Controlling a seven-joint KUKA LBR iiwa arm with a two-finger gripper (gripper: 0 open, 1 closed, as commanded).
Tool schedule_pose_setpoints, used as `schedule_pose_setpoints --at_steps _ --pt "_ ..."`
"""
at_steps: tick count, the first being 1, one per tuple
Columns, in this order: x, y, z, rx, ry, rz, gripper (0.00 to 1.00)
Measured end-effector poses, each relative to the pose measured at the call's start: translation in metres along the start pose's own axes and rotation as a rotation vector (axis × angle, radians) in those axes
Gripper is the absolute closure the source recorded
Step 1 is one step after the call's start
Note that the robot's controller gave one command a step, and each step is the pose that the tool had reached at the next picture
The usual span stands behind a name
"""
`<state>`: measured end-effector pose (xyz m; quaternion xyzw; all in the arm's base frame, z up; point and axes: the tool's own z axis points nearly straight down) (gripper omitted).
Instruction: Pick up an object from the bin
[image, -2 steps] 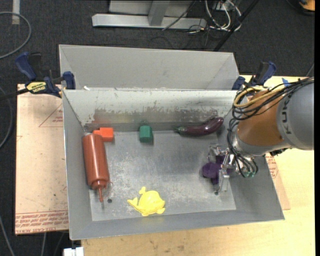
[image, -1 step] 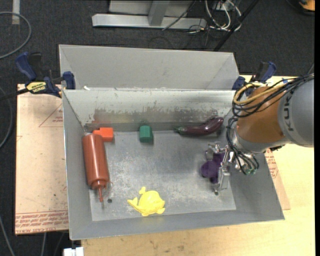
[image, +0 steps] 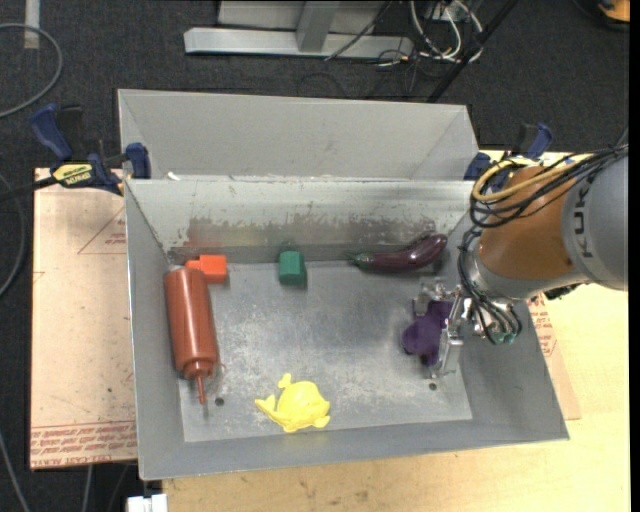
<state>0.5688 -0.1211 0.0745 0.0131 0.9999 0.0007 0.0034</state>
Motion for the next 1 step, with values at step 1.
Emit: schedule_pose_setpoints --at_steps 1 --pt "0.0015 0.0045 0.0086 0.002 -0.003 -0.036 1.0"
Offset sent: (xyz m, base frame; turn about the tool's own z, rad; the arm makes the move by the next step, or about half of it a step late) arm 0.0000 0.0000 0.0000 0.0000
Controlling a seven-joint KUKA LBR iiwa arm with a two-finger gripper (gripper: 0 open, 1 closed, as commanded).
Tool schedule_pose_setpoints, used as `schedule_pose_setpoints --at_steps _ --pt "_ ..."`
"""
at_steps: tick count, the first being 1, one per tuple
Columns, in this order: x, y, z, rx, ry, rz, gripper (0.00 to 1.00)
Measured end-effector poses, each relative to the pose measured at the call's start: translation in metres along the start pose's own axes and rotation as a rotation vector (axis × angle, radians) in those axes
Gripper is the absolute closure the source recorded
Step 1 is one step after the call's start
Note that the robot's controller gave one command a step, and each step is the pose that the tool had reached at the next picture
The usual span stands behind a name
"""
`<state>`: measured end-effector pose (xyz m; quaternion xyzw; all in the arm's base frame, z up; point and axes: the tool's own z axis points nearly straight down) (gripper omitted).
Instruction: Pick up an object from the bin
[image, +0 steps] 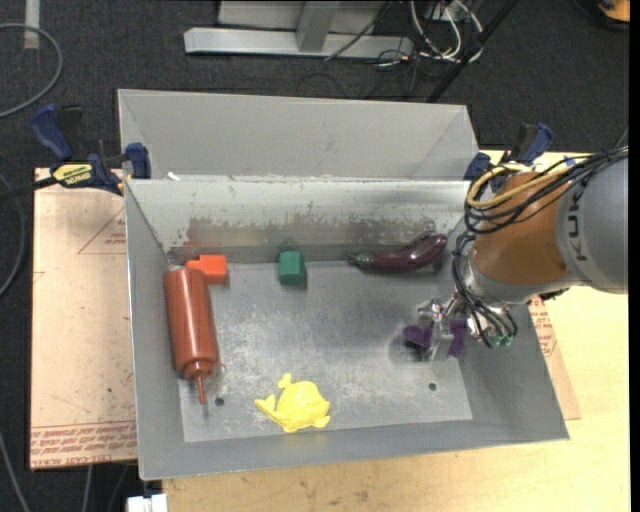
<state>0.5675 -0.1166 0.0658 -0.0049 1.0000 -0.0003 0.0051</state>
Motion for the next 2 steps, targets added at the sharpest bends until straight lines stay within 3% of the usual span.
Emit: schedule_pose_setpoints --at_steps 2 --pt "-0.0001 0.0001 -0.0006 0.0 0.0 0.0 1.0"
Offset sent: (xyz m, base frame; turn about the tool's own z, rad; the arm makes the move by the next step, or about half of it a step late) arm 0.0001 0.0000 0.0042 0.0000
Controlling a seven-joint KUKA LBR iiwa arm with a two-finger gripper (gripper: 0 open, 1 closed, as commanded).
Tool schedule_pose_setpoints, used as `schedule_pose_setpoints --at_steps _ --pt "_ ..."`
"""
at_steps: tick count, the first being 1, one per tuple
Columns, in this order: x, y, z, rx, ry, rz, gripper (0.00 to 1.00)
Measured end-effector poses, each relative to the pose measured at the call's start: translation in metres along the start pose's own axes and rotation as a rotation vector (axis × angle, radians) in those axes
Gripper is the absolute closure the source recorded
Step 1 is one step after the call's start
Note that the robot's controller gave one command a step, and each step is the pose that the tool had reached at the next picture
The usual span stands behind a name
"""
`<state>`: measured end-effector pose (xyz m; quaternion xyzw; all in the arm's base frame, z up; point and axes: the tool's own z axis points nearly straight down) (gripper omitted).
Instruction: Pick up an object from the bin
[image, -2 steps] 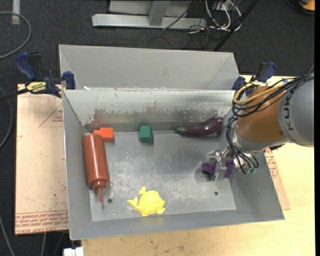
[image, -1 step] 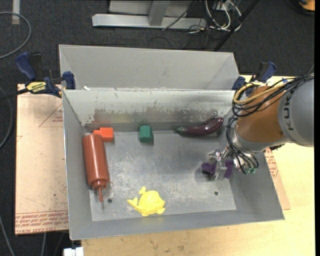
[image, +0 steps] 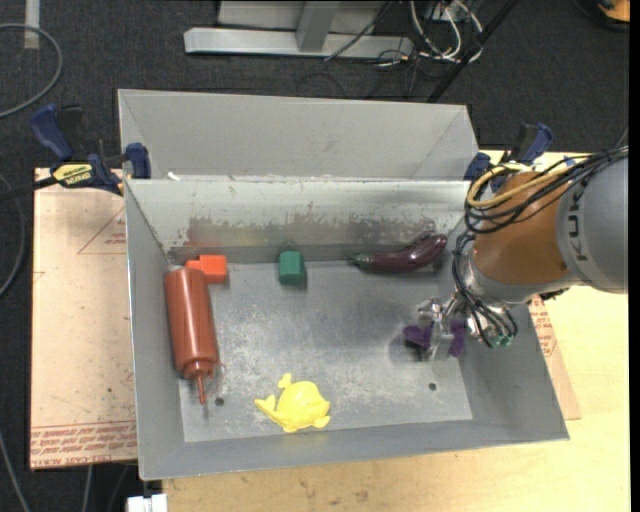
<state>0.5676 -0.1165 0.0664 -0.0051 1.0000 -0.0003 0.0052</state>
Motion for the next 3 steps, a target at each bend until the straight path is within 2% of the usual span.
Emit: schedule_pose_setpoints --at_steps 3 --pt "0.001 0.001 -0.017 -0.001 0.004 -0.001 1.0"
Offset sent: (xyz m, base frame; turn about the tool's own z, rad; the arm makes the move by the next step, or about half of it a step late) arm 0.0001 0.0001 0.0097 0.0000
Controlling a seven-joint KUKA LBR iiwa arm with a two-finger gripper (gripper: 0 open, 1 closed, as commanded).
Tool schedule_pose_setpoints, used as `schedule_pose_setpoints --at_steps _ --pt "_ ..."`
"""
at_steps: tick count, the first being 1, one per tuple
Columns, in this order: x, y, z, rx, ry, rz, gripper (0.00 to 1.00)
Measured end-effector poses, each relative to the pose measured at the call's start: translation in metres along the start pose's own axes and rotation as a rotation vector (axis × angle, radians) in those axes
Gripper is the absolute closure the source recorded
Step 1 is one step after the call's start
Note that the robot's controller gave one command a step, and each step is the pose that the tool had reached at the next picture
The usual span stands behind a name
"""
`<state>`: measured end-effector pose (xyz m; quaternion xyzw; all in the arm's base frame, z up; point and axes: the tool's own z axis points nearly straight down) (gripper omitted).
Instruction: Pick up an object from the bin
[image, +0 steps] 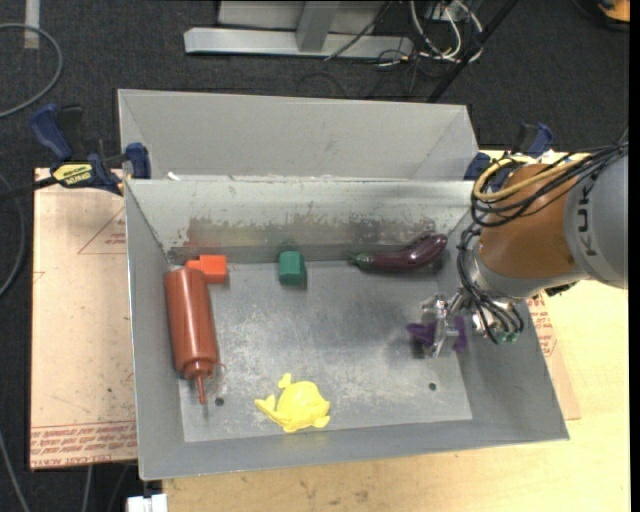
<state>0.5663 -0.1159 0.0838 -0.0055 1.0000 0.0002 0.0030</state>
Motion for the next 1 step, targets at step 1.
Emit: schedule_pose_setpoints --at_steps 1 --pt "0.0009 0.0005 -0.0209 -0.001 0.002 0.0 1.0"
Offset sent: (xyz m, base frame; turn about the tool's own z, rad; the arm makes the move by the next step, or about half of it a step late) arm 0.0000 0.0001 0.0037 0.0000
